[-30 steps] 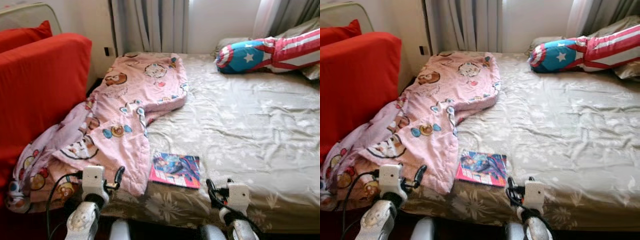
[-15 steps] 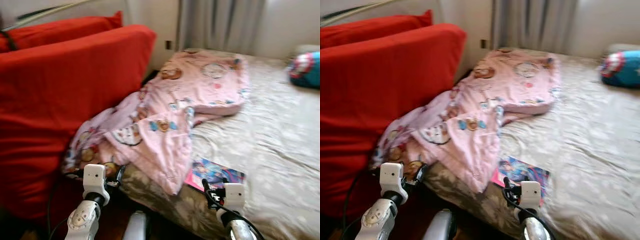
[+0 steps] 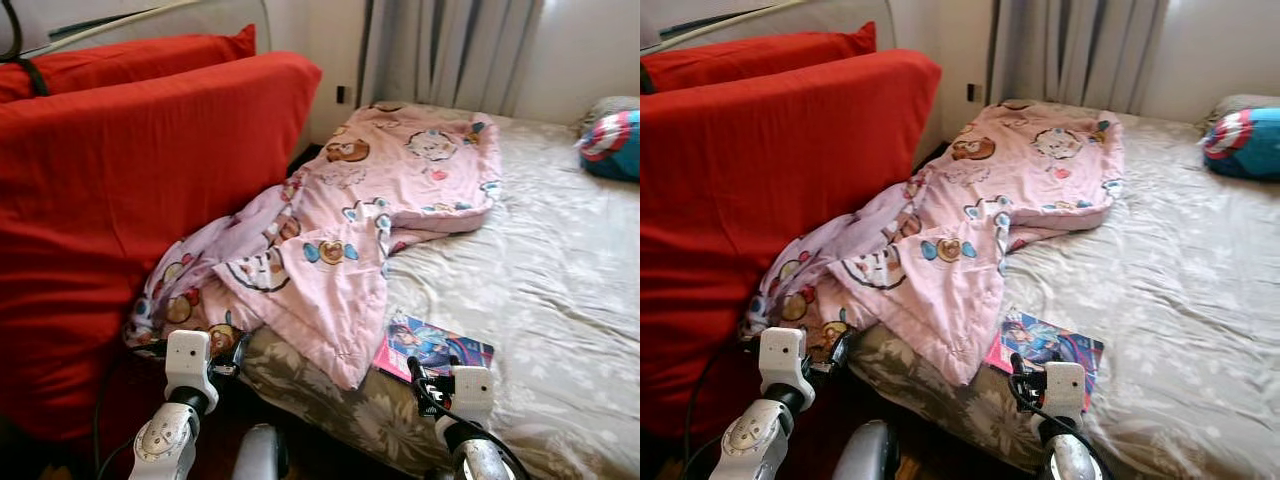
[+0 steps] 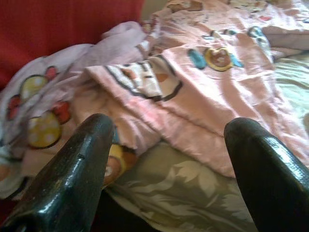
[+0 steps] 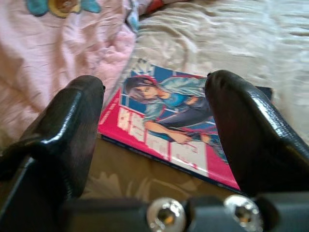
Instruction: Clean up the room
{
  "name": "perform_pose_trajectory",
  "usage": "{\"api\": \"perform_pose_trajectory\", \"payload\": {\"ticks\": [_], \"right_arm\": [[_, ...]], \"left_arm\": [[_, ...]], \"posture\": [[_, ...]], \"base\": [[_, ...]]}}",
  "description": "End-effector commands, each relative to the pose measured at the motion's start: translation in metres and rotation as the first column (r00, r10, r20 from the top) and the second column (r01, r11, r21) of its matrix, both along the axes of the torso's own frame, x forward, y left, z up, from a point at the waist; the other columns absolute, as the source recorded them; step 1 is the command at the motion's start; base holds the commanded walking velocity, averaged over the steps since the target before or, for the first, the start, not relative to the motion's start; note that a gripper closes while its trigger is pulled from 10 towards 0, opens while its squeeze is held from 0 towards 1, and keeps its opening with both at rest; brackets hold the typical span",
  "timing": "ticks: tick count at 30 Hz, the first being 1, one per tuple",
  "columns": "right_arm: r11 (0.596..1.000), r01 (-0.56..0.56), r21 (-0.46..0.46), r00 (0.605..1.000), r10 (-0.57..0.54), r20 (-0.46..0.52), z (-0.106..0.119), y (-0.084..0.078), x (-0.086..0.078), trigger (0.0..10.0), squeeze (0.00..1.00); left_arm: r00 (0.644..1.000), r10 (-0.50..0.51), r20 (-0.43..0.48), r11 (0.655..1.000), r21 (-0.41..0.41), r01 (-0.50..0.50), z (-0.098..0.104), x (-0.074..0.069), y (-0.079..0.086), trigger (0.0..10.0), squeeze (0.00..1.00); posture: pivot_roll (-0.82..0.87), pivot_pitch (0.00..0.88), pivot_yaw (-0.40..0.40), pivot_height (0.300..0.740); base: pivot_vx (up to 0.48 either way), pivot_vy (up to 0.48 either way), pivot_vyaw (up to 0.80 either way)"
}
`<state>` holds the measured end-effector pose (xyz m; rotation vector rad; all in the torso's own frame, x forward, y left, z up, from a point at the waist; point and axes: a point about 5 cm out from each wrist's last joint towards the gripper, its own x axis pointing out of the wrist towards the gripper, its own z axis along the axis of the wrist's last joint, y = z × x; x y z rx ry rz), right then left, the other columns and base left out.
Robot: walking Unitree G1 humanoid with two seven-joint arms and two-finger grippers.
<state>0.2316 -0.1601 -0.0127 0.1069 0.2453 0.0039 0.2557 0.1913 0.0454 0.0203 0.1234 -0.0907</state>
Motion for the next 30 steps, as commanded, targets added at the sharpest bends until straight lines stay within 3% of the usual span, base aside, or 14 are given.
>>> {"api": "perform_pose_trajectory", "payload": {"ticks": [1, 23, 30], "right_arm": [[0.999, 0.031, 0.014, 0.999, -0.031, -0.012, -0.002, -0.002, 0.0, 10.0, 0.0], [0.998, 0.065, 0.015, 0.997, -0.064, -0.045, -0.005, -0.006, 0.002, 10.0, 0.0], [0.991, 0.123, 0.047, 0.988, -0.118, -0.099, -0.011, -0.013, 0.002, 10.0, 0.0]], "left_arm": [[1.0, -0.005, 0.002, 1.0, 0.005, 0.005, 0.002, 0.0, 0.001, 10.0, 0.0], [1.0, -0.015, 0.002, 1.0, 0.01, 0.015, 0.003, 0.0, 0.0, 10.0, 0.0], [1.0, -0.02, 0.006, 1.0, 0.008, 0.02, 0.004, 0.001, -0.001, 10.0, 0.0]], "posture": [[0.04, 0.0, 0.008, 0.598], [0.04, 0.0, 0.012, 0.598], [0.04, 0.0, 0.013, 0.598]], "base": [[0.262, 0.0, 0.0], [0.316, 0.0, 0.0], [0.0, 0.0, 0.0]]}}
